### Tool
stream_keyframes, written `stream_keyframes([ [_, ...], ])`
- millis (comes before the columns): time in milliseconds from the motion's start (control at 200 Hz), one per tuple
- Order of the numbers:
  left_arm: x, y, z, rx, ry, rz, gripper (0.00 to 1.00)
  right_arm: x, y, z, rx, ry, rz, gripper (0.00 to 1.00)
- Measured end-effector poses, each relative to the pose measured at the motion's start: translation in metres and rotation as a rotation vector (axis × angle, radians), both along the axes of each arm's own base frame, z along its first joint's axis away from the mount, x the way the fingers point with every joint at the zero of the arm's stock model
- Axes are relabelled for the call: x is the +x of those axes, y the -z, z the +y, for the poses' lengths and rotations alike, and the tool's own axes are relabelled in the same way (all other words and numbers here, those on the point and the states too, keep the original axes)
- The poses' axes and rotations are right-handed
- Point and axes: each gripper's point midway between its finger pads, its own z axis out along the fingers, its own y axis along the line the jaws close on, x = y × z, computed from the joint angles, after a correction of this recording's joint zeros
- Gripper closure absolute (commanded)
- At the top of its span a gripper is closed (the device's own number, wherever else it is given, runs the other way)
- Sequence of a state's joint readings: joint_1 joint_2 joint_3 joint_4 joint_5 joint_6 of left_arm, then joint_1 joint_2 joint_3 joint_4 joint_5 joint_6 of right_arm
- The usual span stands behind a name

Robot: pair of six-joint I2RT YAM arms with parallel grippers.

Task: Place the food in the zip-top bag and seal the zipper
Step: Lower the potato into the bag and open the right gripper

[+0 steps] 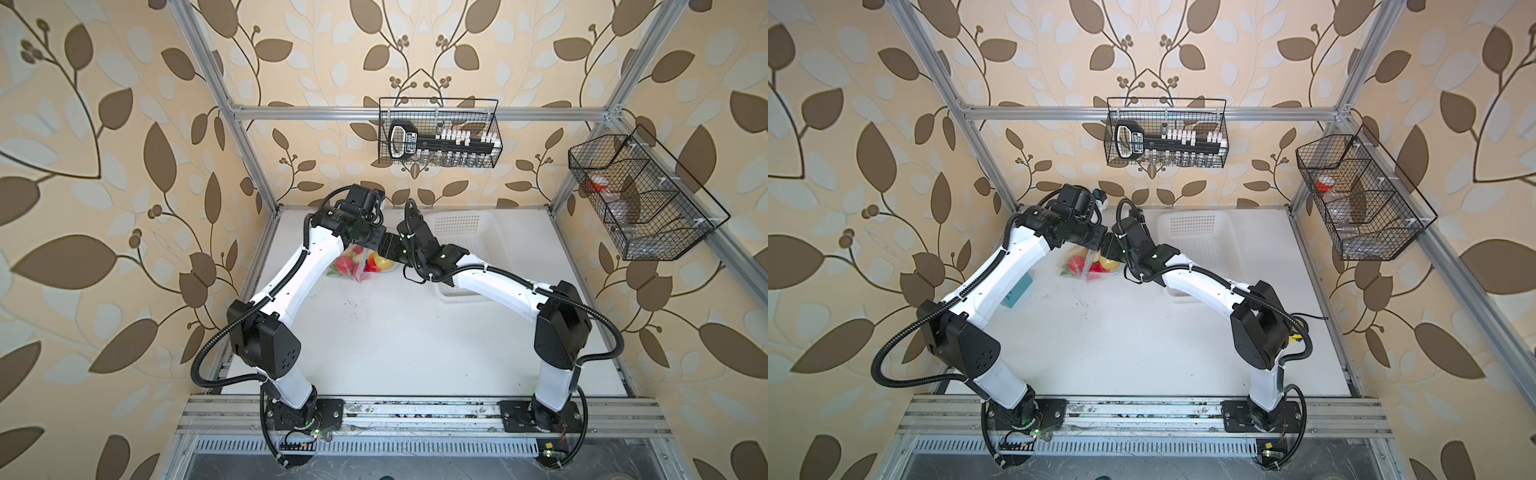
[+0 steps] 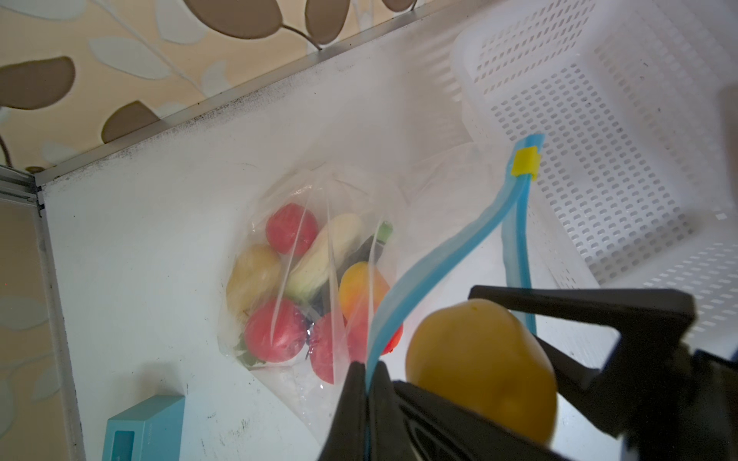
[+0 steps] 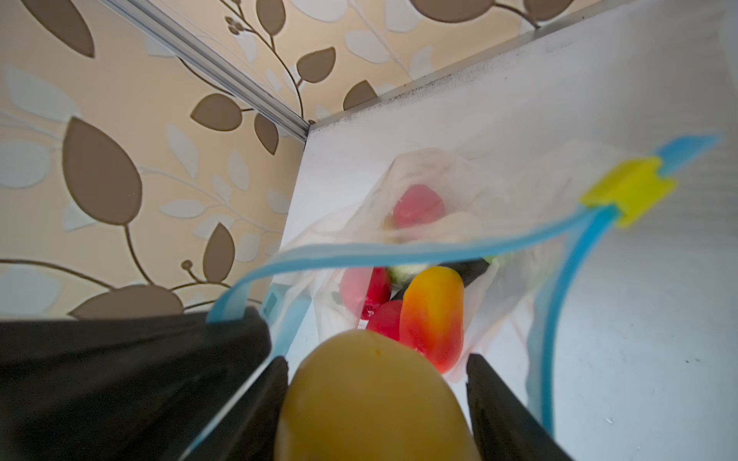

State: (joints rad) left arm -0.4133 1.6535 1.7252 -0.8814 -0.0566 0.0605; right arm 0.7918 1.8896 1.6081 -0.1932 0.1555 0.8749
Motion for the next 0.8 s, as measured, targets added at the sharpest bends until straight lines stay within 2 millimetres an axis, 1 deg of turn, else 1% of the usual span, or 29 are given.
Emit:
stream_keyframes([
  [125,0.001,-0.006,0.002,-0.005,-0.013,-0.007,1.00,0.013,0.000,0.007,-0.001,0.022,-0.009,0.37],
  [190,0.001,-0.010,0.001,-0.010,-0.014,-0.012,1.00,0.019,0.004,0.012,-0.002,0.025,-0.003,0.35],
  [235,0.001,-0.012,0.002,-0.011,-0.014,-0.015,1.00,0.022,0.007,0.015,-0.003,0.025,0.000,0.30],
  [295,0.000,-0.013,0.002,-0.009,-0.016,-0.015,1.00,0.023,0.010,0.016,-0.010,0.024,0.004,0.23],
  [400,0.000,-0.013,0.004,-0.002,-0.023,-0.015,1.00,0.023,0.011,0.015,-0.019,0.026,-0.002,0.20],
  [455,0.000,-0.013,0.005,0.003,-0.026,-0.014,1.00,0.023,0.012,0.015,-0.023,0.025,-0.004,0.16],
  [570,0.000,-0.013,0.005,0.005,-0.027,-0.012,1.00,0.021,0.012,0.012,-0.030,0.023,-0.007,0.16],
  [650,-0.001,-0.012,0.005,0.004,-0.024,-0.012,1.00,0.016,0.008,0.009,-0.023,0.019,-0.014,0.16],
  [710,-0.001,-0.012,0.005,0.004,-0.025,-0.012,1.00,0.010,0.000,0.006,-0.014,0.016,-0.020,0.17],
  [800,0.000,-0.013,0.005,0.005,-0.027,-0.014,1.00,0.005,-0.018,-0.001,0.003,0.018,-0.041,0.19],
])
